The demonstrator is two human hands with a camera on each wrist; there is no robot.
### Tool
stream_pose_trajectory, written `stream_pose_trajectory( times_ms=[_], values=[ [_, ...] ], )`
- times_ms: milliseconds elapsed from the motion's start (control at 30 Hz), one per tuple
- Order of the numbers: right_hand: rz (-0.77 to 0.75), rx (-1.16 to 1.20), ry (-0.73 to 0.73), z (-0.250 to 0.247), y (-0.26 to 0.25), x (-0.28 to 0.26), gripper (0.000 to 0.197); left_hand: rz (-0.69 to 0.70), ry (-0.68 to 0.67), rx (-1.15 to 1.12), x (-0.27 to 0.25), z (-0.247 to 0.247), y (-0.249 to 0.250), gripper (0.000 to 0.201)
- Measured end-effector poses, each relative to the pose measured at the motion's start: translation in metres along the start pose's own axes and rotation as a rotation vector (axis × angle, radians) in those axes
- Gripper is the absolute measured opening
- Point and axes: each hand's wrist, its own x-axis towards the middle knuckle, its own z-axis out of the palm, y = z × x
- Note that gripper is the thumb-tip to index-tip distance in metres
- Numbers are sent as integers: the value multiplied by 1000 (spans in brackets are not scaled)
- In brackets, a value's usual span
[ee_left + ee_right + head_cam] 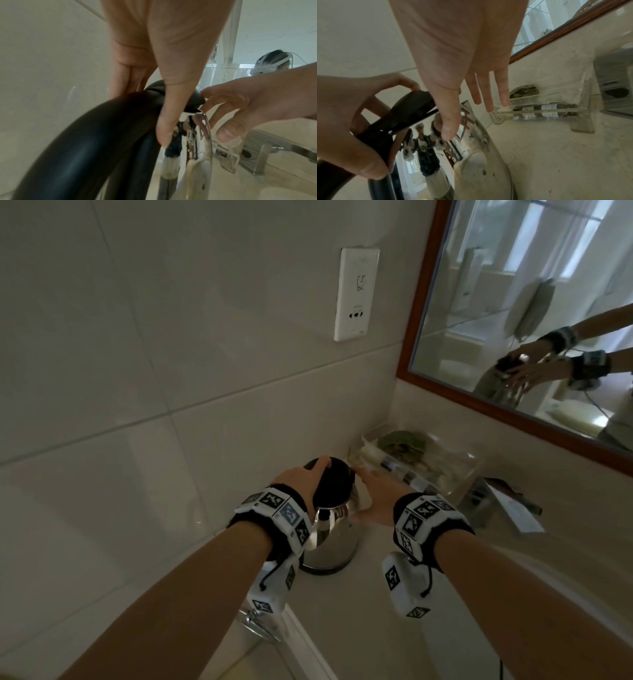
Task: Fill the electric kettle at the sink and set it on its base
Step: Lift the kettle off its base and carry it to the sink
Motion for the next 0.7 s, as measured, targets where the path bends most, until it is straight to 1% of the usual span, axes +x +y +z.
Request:
stream_pose_trajectory(
  times_ms=[67,233,367,467,567,700],
  values=[
    [7,17,-16,3,-3,2,97,9,24,-10,-1,2,-3,92],
    [32,64,-31,13,-8,8,93,21,54,-32,1,5,-8,94],
    [31,131,-3,18,-6,9,101,-6,106,-59,2,9,-11,98],
    [32,181,18,18,-2,7,102,-12,194,-135,1,13,-11,92],
    [49,219,27,17,3,5,103,1,273,-235,1,19,-11,91],
    [45,233,52,18,10,4,100,-6,347,-373,-3,25,-13,88]
  ],
)
